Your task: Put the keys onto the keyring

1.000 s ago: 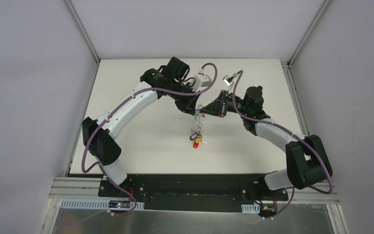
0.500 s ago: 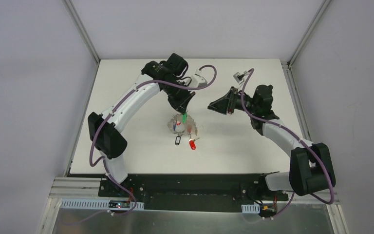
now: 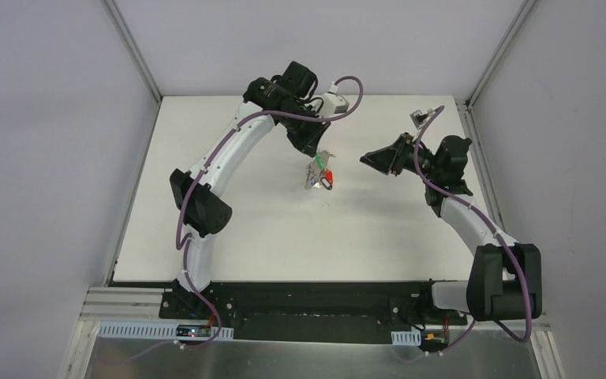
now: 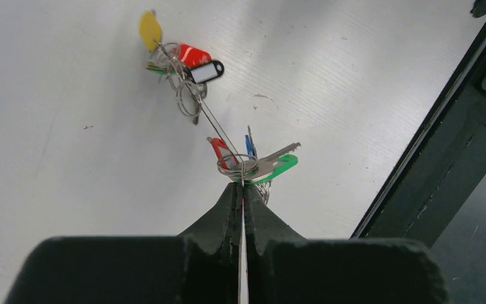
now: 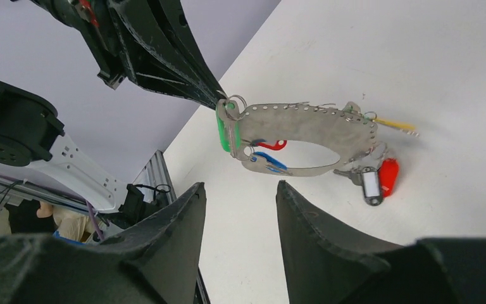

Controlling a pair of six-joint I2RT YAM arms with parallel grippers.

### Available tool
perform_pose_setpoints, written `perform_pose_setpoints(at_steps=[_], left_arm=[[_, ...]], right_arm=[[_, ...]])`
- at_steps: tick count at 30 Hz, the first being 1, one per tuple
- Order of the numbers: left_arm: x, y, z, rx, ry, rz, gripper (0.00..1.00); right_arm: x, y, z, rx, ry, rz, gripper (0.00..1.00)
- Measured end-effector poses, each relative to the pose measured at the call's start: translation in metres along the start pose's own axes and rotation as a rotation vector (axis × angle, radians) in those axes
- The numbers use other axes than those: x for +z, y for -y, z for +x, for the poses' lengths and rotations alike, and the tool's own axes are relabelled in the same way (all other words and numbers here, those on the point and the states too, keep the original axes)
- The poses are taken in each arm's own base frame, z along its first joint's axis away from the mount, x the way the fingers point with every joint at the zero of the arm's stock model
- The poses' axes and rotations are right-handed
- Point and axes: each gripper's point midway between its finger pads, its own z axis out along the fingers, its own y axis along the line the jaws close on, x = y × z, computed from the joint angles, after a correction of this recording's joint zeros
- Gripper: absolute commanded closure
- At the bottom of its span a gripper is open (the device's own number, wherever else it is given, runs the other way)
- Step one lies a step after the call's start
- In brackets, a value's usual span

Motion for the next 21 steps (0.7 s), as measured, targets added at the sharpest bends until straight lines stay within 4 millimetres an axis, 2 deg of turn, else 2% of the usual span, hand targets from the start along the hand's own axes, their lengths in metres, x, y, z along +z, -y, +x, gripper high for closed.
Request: perform_pose_setpoints(at_steps=[3,6,8,11,16,21], left_arm=[[0.013,-0.001,0.003,-0.026,-0.003,0.009,1.00],[0.037,0.001,0.019,-0.071,-0.050,0.035,1.00],[0.059,0.008,0.030,-0.106,-0.094,0.063,1.00],[0.081,0.027,0.027,-0.121,-0.102,0.119,1.00],[0.123,0.057,0.026,-0.154,-0.129,0.173,1.00],[0.163,0.069,0.037,-0.237,-0.171,0.201,1.00]], right_arm=[[-0.005,0.004,-0.005,0.001,0.015,0.016,0.52],[-0.010,0.009,-0.010,0.001,0.032,0.034,0.52],[-0.014,0.012,-0.014,0.006,0.045,0.047,0.52],[-0.023,0.018,-0.021,0.013,0.073,0.072,0.51],[-0.049,0.027,-0.037,0.029,0.138,0.132,0.50],[-0.085,0.037,-0.049,0.041,0.210,0.207,0.49]])
